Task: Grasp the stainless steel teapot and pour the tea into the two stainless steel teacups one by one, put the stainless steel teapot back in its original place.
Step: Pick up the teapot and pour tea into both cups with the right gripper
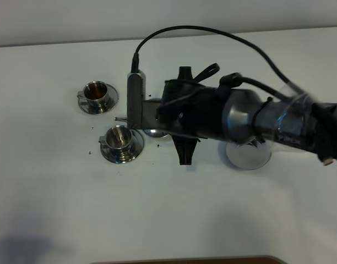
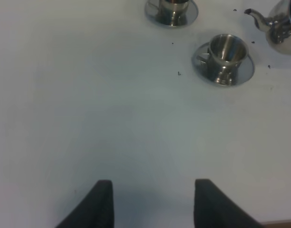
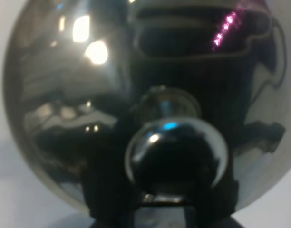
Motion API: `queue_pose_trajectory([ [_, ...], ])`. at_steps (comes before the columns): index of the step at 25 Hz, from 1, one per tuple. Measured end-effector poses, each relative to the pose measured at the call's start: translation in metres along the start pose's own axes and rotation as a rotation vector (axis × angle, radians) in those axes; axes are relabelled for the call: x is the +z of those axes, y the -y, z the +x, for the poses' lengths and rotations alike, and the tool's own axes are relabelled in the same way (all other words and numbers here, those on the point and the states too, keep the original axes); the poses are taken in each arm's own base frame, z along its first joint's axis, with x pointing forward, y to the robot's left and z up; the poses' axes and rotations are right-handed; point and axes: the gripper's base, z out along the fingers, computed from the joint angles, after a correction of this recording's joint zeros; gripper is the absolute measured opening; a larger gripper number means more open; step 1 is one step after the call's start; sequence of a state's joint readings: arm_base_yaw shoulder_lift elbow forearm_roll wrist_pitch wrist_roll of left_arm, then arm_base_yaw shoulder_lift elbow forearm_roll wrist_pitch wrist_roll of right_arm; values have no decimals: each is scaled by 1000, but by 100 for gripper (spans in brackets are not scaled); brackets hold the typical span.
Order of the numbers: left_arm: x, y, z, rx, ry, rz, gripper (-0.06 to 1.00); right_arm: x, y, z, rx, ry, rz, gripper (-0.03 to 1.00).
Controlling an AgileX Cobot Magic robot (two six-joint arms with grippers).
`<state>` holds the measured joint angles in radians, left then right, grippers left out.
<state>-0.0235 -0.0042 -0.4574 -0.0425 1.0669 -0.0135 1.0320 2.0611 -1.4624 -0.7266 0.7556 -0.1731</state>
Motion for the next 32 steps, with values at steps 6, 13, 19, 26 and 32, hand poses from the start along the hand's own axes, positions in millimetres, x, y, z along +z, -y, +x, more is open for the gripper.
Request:
queue_pose_trajectory([
  [6, 0, 0, 0, 0, 0, 0, 45, 5, -2, -2, -105, -42, 67, 19],
  [13, 0, 0, 0, 0, 0, 0, 45, 4, 2, -1, -182, -70, 117, 19],
  [19, 0, 0, 0, 0, 0, 0, 45, 2, 0, -4, -247, -72, 124, 19],
  [26, 0, 0, 0, 0, 0, 0, 45, 4, -6, -8, -315, -103, 148, 19],
  [32, 0, 0, 0, 0, 0, 0, 45, 14, -16, -13, -376, -138, 178, 19],
])
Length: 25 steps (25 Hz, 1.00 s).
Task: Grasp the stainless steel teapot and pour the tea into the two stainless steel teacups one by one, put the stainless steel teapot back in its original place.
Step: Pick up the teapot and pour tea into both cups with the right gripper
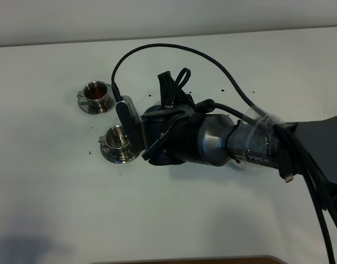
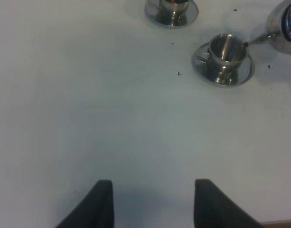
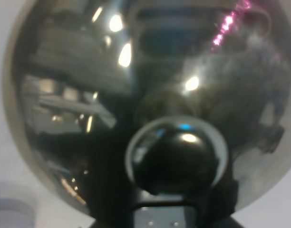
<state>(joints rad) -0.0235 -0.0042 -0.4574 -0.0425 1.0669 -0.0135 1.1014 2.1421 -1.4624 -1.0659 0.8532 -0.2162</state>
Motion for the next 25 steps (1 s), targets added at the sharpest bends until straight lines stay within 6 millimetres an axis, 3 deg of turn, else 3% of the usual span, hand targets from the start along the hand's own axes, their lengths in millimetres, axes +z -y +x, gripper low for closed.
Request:
queue_pose_trajectory([
  [9, 0, 0, 0, 0, 0, 0, 45, -7, 4, -7, -69, 2, 89, 19],
  [25, 0, 0, 0, 0, 0, 0, 45, -1, 8, -12, -181, -43, 207, 19],
])
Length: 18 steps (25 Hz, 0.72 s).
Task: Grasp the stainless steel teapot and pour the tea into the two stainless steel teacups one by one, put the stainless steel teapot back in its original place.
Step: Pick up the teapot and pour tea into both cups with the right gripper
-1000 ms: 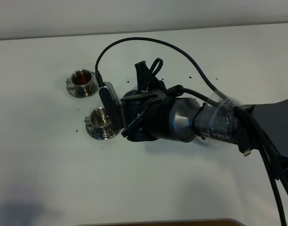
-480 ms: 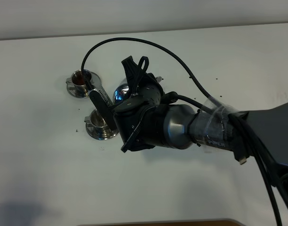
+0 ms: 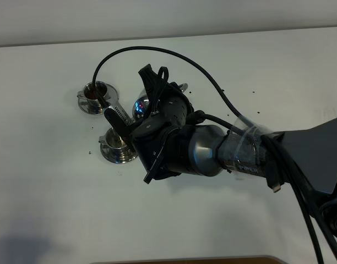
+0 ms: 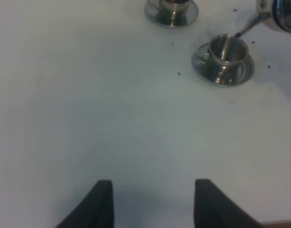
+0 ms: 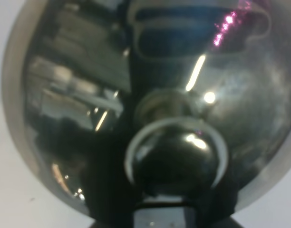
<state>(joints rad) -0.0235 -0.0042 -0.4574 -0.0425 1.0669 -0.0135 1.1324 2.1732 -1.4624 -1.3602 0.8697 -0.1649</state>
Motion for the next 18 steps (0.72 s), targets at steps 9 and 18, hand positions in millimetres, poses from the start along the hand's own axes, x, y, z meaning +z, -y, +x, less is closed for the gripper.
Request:
queue_pose_trajectory([
  [9, 0, 0, 0, 0, 0, 0, 45, -5, 6, -5, -87, 0, 79, 19],
  [18, 0, 0, 0, 0, 0, 0, 45, -5, 8, -4, -143, -13, 103, 19],
])
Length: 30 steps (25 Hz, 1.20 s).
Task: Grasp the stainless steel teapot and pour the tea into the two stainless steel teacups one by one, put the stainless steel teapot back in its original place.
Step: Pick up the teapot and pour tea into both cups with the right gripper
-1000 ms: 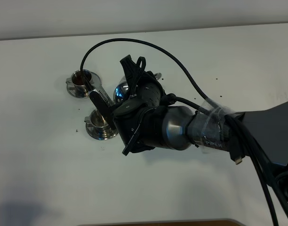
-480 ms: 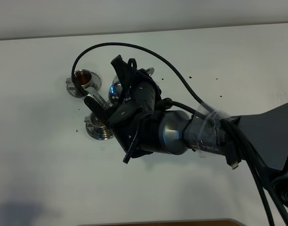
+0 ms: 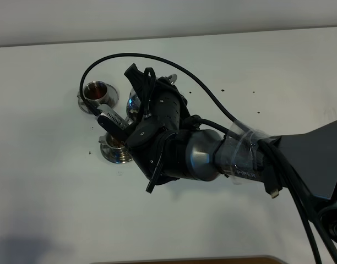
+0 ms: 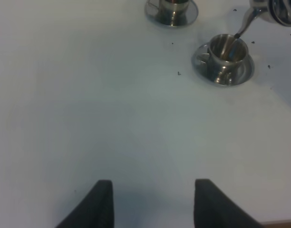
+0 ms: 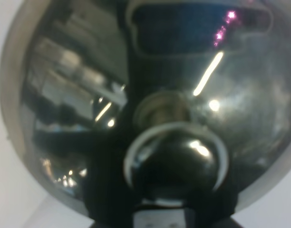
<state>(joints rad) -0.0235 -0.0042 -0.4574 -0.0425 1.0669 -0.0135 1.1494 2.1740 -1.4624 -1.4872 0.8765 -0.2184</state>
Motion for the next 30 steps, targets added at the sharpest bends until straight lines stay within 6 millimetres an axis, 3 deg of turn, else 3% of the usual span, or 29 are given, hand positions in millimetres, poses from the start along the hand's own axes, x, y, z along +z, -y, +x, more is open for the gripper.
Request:
queue_pose_trajectory([
  [30, 0, 0, 0, 0, 0, 0, 45, -1, 12, 6, -152, -80, 131, 19],
])
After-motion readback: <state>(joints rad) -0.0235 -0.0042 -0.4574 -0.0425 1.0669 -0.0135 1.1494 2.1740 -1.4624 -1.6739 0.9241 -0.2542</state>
